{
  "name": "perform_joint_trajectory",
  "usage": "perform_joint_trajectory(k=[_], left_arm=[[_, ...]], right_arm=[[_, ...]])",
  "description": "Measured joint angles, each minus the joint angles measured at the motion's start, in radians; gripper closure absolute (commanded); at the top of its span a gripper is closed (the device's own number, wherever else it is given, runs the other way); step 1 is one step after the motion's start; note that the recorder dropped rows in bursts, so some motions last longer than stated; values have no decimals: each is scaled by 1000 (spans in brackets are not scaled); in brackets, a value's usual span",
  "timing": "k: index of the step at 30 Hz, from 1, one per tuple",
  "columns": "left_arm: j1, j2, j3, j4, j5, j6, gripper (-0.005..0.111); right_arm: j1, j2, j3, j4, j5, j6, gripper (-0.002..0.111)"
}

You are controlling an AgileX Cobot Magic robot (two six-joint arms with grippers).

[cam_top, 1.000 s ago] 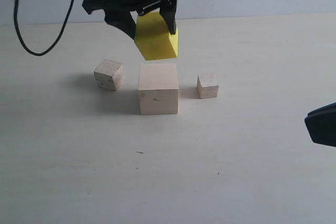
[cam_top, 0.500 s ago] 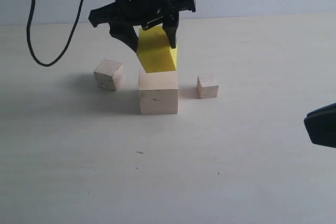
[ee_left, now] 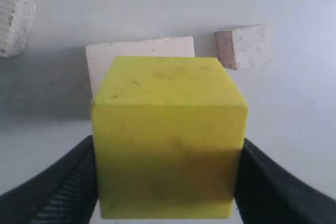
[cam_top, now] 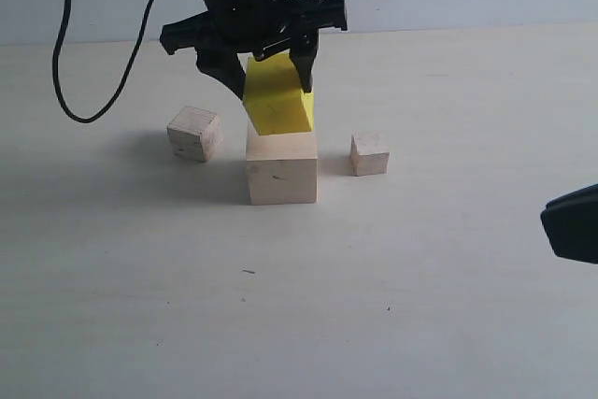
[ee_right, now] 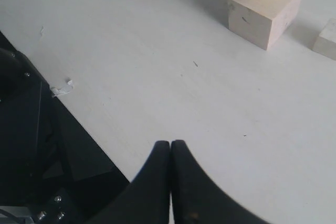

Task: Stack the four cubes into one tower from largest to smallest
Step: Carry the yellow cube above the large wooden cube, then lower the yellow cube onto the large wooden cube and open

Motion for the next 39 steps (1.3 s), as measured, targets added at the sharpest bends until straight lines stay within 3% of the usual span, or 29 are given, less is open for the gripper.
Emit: perform_joint_trajectory(k=[35,38,39], left_arm=[[0,49,0,32,-2,-36,106],[0,49,0,32,-2,-38,94],[0,49,0,32,-2,-38,83]], right_arm=[[0,0,0,6,0,-6,108],[0,0,0,6,0,-6,108],[0,0,0,6,0,-6,108]])
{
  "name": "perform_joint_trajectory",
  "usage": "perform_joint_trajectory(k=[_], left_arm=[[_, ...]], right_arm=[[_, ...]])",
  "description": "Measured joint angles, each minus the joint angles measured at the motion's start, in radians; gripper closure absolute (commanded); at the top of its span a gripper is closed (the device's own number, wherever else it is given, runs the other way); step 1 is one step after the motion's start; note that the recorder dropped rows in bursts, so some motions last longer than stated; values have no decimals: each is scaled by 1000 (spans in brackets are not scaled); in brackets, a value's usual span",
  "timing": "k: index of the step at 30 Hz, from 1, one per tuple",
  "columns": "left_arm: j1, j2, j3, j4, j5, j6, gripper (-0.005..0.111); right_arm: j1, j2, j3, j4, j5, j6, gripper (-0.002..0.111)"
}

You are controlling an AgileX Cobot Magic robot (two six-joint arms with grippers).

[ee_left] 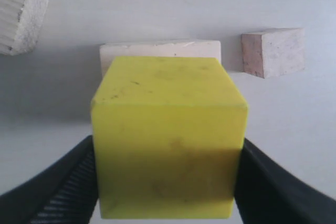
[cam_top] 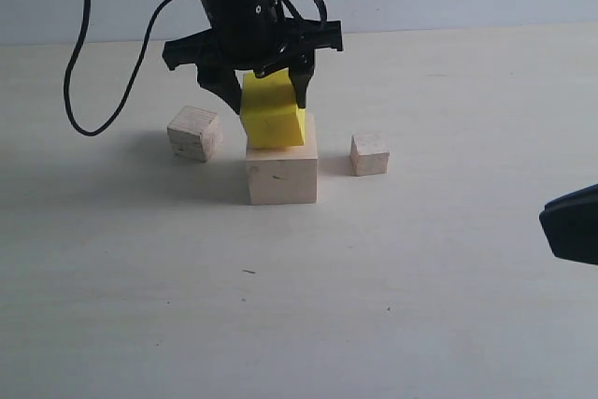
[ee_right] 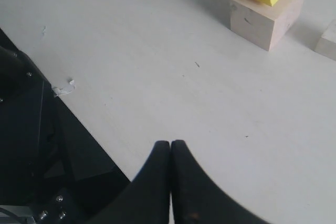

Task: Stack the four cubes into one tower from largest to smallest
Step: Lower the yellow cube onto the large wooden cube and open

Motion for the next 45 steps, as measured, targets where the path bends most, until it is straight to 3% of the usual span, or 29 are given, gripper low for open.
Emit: perform_joint_trajectory(k=[4,10,45], left_arm=[[0,0,0,0,0,0,60],[0,0,0,-13,0,0,42],[0,0,0,-2,0,-45,41]], right_arm=[[0,0,0,0,0,0,108],[0,0,0,0,0,0,108],[0,0,0,0,0,-7,108]])
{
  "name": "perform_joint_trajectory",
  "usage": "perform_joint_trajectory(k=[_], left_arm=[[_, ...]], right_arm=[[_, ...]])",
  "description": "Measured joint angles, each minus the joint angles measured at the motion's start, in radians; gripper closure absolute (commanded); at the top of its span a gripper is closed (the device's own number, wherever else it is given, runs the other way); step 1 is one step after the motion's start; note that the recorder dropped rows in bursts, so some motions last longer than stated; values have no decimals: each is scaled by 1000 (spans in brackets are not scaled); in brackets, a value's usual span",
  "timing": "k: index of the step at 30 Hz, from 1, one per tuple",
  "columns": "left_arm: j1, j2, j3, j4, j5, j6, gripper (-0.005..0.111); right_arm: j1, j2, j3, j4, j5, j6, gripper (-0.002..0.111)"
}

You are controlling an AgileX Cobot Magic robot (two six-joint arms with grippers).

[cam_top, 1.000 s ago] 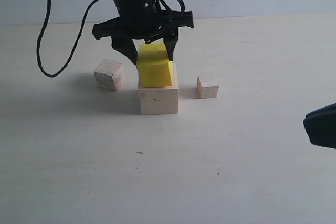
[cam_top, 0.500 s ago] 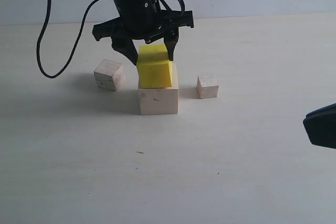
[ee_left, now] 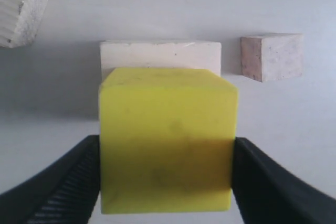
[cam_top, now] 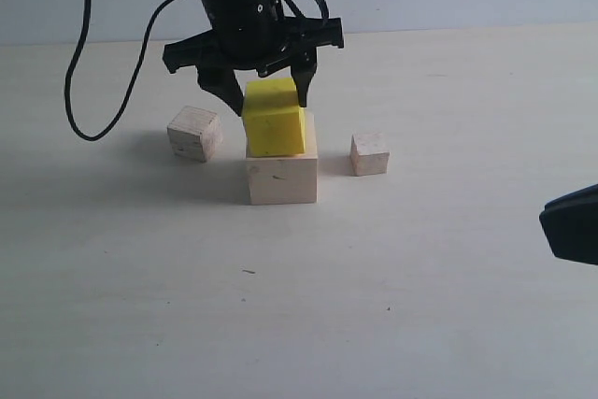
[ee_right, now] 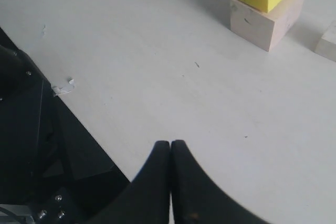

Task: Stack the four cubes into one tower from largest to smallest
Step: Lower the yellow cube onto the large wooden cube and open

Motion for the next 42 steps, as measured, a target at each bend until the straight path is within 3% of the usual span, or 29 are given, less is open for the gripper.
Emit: perform_joint_trajectory(k=[6,11,42], left_arm=[[0,0,0,0,0,-2,40],[0,0,0,0,0,-4,30],[0,0,0,38,-23,-6,30]], right_arm=[[0,0,0,4,0,0,108],[0,0,0,4,4,0,108],[0,0,0,4,6,-16,108]])
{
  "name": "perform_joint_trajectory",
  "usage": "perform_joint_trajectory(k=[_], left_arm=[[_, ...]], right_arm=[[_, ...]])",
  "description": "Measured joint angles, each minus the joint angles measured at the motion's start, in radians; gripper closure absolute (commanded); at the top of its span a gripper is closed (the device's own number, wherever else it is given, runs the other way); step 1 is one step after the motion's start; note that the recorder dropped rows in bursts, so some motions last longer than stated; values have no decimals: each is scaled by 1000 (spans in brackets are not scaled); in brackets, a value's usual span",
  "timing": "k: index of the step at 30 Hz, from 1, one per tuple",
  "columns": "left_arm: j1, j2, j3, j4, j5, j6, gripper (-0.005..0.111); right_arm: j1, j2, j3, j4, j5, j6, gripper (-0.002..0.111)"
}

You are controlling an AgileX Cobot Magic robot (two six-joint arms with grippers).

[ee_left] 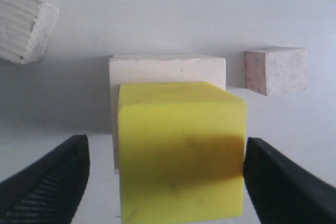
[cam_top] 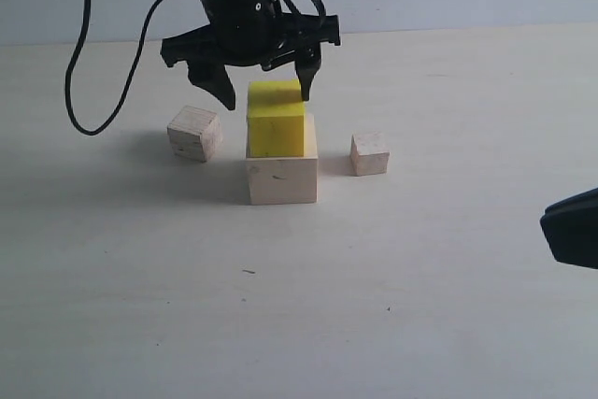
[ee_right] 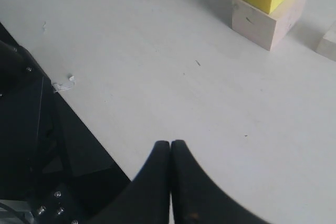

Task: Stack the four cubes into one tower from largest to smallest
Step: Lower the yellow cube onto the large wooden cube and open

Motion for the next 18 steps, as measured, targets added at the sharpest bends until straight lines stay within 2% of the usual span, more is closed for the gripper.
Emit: perform_joint_trajectory(k=[18], left_arm=[[0,0,0,8,-13,0,30]], right_arm=[[0,0,0,0,4,0,108]])
